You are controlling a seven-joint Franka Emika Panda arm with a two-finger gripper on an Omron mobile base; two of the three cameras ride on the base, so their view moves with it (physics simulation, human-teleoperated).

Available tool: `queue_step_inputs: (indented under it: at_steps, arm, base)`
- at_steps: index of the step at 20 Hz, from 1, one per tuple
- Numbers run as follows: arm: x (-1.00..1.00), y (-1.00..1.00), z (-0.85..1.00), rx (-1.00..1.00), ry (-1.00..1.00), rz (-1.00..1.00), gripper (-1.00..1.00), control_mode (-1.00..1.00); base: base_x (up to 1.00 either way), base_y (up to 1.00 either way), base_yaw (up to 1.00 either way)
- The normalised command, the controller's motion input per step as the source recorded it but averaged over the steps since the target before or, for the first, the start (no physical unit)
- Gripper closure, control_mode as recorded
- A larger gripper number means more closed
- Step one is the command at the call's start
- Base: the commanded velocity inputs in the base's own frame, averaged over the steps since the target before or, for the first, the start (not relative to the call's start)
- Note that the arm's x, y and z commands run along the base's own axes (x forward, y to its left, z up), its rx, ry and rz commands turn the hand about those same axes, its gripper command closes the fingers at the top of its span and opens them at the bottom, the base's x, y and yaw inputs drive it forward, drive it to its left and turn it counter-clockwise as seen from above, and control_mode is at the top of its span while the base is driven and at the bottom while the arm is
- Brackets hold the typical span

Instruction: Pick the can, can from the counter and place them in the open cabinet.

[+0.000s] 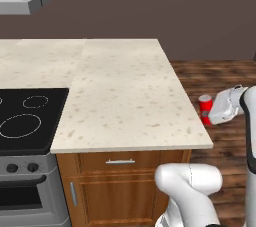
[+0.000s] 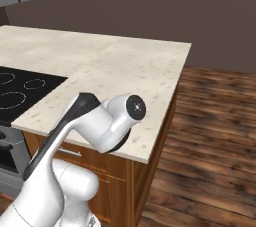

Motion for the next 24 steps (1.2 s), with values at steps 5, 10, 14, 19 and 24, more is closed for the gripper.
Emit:
queue_step_inputs:
  at_steps: [5, 10, 14, 19, 24]
  arm:
    - [-0.34, 0.01, 0.23, 0.00, 0.21, -0.07, 1.00, -1.00]
    - [-0.31, 0.00, 0.10, 0.01, 0.06, -0.03, 1.00, -1.00]
    - [-0.15, 0.00, 0.02, 0.00, 0.00, 0.00, 1.00, -1.00]
    - [0.00, 0.00, 0.00, 0.00, 0.00, 0.00, 1.00, -1.00]
    - [0.00, 0.00, 0.00, 0.00, 0.00, 0.00, 1.00, 1.00]
  base:
    - [0.00, 0.00, 0.00]
    - [0.00, 0.00, 0.00]
    - [0.00, 0.00, 0.00]
    - [0.00, 0.00, 0.00]
    - [0.00, 0.00, 0.00]
